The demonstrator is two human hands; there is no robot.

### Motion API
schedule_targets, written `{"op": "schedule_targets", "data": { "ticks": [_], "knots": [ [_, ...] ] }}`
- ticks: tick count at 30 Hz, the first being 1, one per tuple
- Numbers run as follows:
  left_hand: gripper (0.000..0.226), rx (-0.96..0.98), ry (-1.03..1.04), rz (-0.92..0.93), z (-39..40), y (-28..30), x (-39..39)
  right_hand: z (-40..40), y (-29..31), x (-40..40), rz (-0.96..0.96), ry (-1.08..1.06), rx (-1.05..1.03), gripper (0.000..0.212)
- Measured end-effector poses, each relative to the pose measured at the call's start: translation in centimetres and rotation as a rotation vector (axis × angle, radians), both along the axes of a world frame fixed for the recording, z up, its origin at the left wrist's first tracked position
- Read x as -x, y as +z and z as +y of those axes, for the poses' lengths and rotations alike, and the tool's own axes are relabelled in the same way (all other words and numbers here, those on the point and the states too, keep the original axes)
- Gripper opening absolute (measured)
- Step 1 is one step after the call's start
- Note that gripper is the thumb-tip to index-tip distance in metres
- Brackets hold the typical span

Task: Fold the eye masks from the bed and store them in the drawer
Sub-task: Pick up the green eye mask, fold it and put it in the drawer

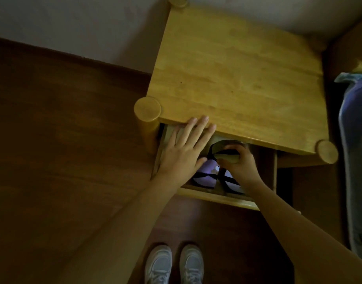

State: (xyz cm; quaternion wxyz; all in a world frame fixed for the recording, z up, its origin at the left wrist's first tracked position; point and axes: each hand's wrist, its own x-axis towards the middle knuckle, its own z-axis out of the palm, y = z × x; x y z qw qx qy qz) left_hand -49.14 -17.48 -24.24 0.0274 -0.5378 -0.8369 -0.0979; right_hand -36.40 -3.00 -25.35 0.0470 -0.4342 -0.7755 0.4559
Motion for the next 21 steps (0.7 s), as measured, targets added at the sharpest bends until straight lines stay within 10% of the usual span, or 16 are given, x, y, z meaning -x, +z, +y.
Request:
{"op": "schedule_targets", "data": {
  "ticks": [11,21],
  "knots": [
    [0.089,-0.148,0.057,0.160,0.7,-3.1,-0.3,1.1,-5.6,3.0,0.046,0.008,0.087,0.037],
    [0.089,-0.214,0.052,0.126,1.0,-3.6,-0.4,4.8,-8.9,3.6,-0.323,0.316,0.018,0.029]
  ]
}}
